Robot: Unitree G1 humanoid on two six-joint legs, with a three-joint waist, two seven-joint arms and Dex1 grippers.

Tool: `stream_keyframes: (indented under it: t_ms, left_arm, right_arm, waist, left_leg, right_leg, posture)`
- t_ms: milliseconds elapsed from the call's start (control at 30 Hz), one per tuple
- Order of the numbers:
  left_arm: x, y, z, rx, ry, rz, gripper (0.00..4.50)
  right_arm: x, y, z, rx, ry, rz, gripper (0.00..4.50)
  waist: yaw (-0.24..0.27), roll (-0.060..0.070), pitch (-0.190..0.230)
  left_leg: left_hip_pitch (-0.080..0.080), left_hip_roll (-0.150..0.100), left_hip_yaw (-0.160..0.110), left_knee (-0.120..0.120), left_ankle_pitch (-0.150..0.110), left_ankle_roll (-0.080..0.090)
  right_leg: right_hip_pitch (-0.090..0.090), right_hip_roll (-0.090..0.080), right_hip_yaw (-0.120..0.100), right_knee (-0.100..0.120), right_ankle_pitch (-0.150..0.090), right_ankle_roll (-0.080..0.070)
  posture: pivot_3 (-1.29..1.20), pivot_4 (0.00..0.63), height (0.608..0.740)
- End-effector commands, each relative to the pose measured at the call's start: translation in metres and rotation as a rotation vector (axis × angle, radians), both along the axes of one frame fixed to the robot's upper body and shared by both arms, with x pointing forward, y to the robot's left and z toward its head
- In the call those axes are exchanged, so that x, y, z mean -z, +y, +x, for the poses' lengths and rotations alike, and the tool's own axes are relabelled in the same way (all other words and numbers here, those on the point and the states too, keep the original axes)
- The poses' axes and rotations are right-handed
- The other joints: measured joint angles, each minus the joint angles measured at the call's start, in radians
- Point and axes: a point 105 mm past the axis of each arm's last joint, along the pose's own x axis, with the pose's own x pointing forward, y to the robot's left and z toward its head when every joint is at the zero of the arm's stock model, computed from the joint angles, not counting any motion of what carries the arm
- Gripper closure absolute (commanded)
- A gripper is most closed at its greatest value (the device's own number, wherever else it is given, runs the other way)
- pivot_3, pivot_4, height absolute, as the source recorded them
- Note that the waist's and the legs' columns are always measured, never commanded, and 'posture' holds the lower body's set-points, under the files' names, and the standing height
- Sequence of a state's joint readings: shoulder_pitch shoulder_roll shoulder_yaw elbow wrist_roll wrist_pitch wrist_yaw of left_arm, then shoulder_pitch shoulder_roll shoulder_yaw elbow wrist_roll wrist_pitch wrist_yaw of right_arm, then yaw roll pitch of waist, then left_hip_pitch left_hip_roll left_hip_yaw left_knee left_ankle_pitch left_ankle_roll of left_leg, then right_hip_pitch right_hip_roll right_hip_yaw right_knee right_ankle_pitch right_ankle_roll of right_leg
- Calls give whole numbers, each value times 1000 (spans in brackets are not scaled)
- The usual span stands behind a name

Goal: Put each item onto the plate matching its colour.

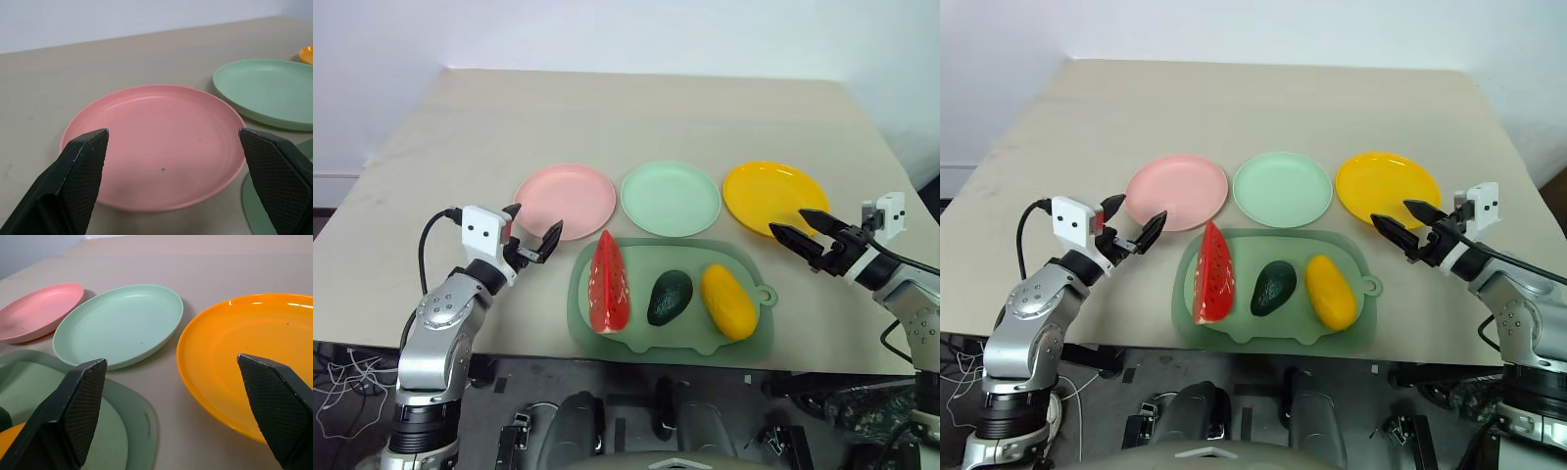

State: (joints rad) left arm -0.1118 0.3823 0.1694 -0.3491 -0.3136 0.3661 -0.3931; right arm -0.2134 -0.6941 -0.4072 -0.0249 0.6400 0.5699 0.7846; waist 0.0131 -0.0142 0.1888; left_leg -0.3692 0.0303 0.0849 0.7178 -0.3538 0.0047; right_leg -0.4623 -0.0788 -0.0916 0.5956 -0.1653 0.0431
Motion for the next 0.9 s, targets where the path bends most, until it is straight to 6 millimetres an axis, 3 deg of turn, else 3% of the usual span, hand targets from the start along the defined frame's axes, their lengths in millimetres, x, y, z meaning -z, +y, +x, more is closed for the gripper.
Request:
stream_keyframes:
  t_ms: [33,300,467,633,900]
  left_arm:
    - [-6,-6,-6,6,-36,14,45]
    - [-6,-7,-12,3,-38,8,45]
    - [-6,0,-11,10,-32,16,45]
    - [-2,2,-6,33,-19,23,45]
    - [16,20,1,0,24,35,45]
  right_arm:
    - [-9,-1,5,-2,-42,-15,0]
    - [-19,0,9,-13,-61,-29,0]
    - [-32,1,-4,-23,-72,-30,0]
    - [-29,6,-23,-35,-54,-47,0]
    - [-34,36,-58,-127,-26,-22,0]
  waist:
    - [0,0,0]
    - [1,0,0]
    - [1,0,0]
    - [2,0,0]
    - [0,0,0]
  left_leg:
    - [0,0,0,0,0,0]
    - [0,0,0,0,0,0]
    - [0,0,0,0,0,0]
    - [0,0,0,0,0,0]
    - [0,1,0,0,0,0]
  right_leg:
    - [0,0,0,0,0,0]
    - [0,0,0,0,0,0]
    - [0,0,0,0,0,0]
    - [0,0,0,0,0,0]
    - [0,0,0,0,0,0]
  posture:
    - [0,150,740]
    - [0,150,740]
    - [0,150,740]
    - [0,150,740]
    - [0,150,740]
